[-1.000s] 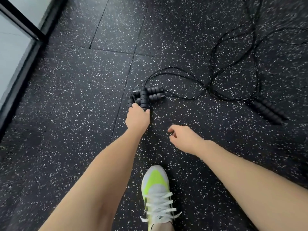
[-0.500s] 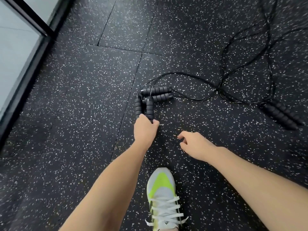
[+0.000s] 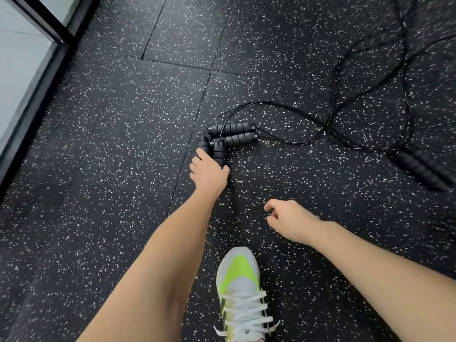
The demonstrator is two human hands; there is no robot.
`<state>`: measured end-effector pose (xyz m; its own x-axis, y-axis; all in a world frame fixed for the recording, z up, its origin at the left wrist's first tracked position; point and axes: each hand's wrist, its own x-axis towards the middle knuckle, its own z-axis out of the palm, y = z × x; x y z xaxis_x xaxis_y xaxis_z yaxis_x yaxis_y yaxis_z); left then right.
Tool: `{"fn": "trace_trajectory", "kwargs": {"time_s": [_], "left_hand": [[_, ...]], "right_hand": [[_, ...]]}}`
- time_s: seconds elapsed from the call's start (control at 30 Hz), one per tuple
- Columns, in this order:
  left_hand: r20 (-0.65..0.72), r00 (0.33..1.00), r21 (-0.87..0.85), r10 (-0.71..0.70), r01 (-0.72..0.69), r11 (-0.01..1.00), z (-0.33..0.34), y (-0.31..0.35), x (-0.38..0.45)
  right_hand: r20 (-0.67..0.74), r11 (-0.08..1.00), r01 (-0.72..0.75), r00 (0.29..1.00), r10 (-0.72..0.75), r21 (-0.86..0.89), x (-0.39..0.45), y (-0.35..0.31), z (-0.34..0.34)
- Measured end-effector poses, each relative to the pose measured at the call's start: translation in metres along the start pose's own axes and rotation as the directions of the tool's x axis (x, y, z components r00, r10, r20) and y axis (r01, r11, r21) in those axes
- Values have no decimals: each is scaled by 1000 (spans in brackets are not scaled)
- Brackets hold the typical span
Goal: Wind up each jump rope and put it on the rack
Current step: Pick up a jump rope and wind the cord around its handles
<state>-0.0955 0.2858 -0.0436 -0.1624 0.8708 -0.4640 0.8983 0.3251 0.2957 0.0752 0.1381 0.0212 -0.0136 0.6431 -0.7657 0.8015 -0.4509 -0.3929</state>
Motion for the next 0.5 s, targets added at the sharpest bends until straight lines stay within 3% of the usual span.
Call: {"fn": "trace_trajectory", "kwargs": {"time_s": [0.2,0.37,0.5], "left_hand": [[-1,990,-172,-141,138,975,0,6,3],[-124,991,-144,-54,36,989,-13,4,-16],[-138,990,-192,-1,-25,981,-36,25,-51]], "right_hand": [[-1,1000,-13,1000,13,-5,-5,11,1],[3,1000,-23,1000,23,0,-16,14,-3],[-29,1000,-10,1000,10,7,-41,9,-21]]}}
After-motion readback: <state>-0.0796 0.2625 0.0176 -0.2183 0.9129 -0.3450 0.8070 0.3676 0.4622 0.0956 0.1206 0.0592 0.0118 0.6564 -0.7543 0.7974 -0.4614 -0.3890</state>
